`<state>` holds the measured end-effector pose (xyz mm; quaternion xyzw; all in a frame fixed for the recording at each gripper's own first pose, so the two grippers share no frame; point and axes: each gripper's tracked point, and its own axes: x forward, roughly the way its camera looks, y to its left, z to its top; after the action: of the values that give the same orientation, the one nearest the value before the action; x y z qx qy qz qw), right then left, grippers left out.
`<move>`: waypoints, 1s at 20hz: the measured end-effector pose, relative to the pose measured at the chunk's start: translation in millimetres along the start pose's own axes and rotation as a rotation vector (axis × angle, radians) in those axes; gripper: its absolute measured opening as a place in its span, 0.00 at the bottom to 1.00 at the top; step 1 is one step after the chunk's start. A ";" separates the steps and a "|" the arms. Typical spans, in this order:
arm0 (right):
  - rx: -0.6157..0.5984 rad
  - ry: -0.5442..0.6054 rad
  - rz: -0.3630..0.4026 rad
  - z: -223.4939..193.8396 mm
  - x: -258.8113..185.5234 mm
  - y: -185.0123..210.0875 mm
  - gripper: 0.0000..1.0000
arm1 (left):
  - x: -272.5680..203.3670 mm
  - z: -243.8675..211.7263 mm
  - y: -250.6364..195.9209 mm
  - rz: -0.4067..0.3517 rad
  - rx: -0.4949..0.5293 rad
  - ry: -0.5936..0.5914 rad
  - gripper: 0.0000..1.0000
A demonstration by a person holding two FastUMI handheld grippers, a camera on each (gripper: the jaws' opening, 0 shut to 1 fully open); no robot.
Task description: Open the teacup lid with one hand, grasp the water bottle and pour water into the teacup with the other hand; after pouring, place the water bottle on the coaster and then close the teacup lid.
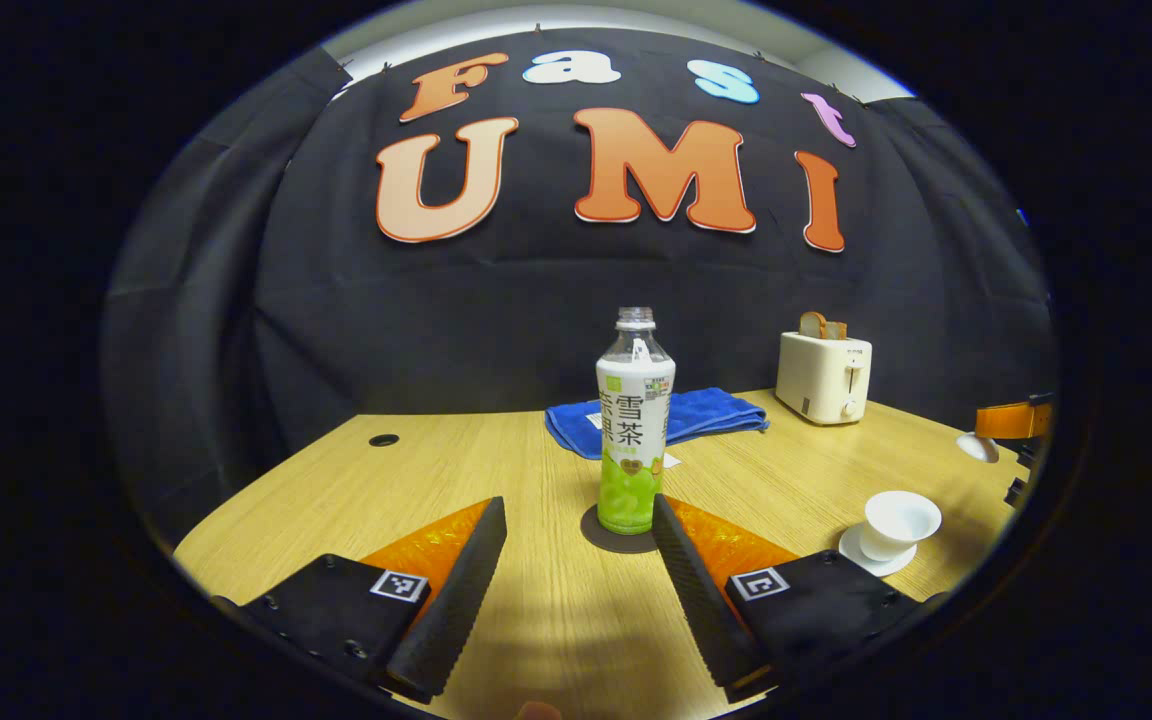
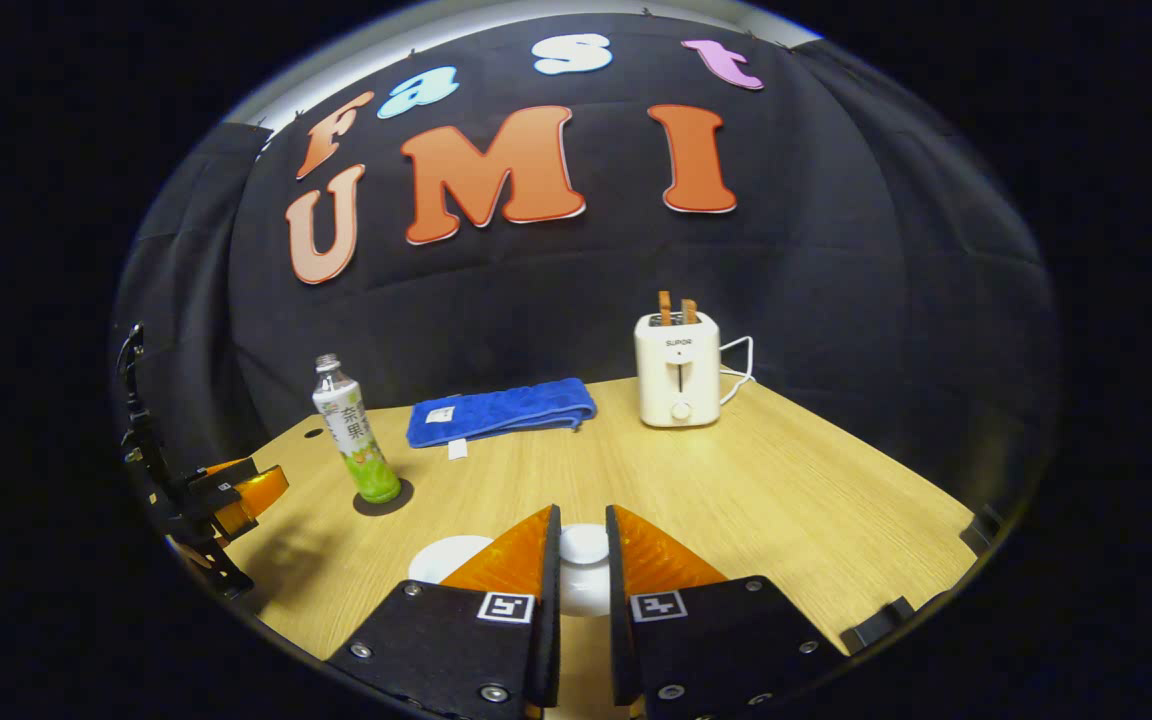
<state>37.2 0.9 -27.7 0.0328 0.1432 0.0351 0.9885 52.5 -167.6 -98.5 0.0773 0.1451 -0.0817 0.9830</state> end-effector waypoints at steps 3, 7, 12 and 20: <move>-0.023 0.015 0.057 -7.7 13.3 36.5 0.21 | -4.9 3.6 6.8 0.016 0.004 -0.016 0.94; -0.066 0.047 0.095 -22.6 26.8 64.9 0.21 | -7.4 5.5 11.6 0.027 -0.010 -0.032 0.94; -0.090 0.081 0.094 -39.8 37.0 72.9 0.21 | -10.9 2.7 13.9 0.035 -0.030 -0.025 0.94; -0.105 0.108 0.086 -54.8 44.0 71.7 0.25 | -13.0 1.8 10.8 0.019 -0.037 -0.015 0.94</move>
<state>59.3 78.7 -87.1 -0.0147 0.1926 0.0865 0.9773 42.7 -155.6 -91.6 0.0601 0.1387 -0.0702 0.9860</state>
